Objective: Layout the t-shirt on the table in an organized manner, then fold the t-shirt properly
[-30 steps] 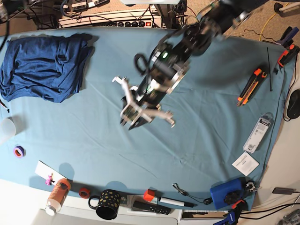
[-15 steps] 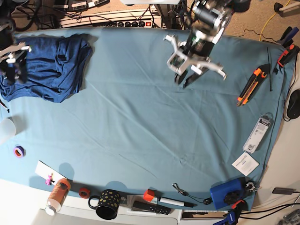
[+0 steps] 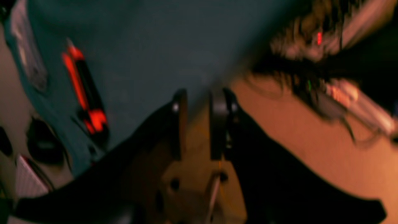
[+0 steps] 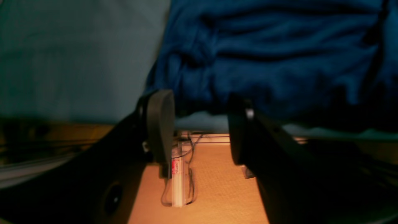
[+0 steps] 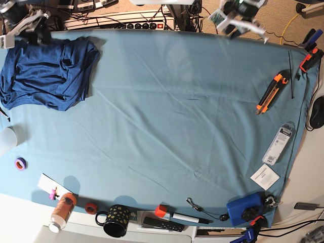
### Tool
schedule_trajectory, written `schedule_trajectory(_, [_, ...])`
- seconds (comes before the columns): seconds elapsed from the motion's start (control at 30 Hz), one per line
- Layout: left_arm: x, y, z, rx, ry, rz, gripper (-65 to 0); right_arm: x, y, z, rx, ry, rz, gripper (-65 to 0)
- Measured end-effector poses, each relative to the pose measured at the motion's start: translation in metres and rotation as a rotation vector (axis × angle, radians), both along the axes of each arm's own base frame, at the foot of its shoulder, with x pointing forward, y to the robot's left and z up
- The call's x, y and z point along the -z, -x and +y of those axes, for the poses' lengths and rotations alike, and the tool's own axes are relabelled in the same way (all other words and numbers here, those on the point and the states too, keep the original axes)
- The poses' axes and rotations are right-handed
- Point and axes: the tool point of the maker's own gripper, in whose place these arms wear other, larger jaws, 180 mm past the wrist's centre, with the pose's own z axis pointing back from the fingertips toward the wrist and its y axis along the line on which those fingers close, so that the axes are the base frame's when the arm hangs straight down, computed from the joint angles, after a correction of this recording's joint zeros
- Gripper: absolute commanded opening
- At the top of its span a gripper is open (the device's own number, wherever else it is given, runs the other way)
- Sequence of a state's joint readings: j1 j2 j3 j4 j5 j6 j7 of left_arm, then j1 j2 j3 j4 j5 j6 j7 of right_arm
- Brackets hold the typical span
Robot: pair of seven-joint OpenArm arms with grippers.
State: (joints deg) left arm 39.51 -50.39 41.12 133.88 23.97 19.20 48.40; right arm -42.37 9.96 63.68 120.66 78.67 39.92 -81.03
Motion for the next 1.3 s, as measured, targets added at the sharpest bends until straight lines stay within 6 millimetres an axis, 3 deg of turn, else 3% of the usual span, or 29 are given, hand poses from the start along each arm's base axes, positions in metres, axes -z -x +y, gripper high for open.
schedule_trajectory(0.3, [0.011,0.083,0.035,0.060,-0.133,0.245,-51.9,0.002,0.035,0.011,-0.023,-0.063,0.098,-37.7])
schedule_trajectory(0.47, [0.030,0.112,0.045,0.047,-0.156,0.351,-51.9,0.017,0.059,0.020,-0.031,-0.123,0.200,-37.7])
schedule_trajectory(0.6, [0.068,0.150,0.066,-0.011,-0.202,0.481,-51.8,0.064,0.094,0.036,-0.033,-0.261,0.386,-37.7])
schedule_trajectory(0.77, [0.134,0.196,0.107,-0.105,-0.308,0.683,-51.8,0.138,0.168,0.056,-0.055,-0.404,0.749,-37.7])
schedule_trajectory(0.83, [0.159,0.213,0.112,-0.117,-0.296,0.781,-51.8,0.165,0.193,0.061,-0.044,-0.427,0.857,-37.7])
schedule_trajectory(0.93, [0.190,0.234,0.104,-0.138,-0.206,0.908,-51.9,0.201,0.207,0.073,-0.030,-0.472,0.946,-37.7])
schedule_trajectory(1.07, [0.224,0.229,0.081,-0.160,-0.056,0.928,-51.8,0.252,0.201,0.079,0.042,-0.463,0.940,-37.7])
schedule_trajectory(1.17, [0.247,0.199,0.062,-0.205,0.032,0.846,-51.8,0.286,0.193,0.077,0.050,-0.385,0.920,-37.7])
schedule_trajectory(1.3, [0.269,0.167,0.036,-0.266,0.067,0.805,-51.8,0.319,0.166,0.080,-0.058,-0.270,0.890,-37.7])
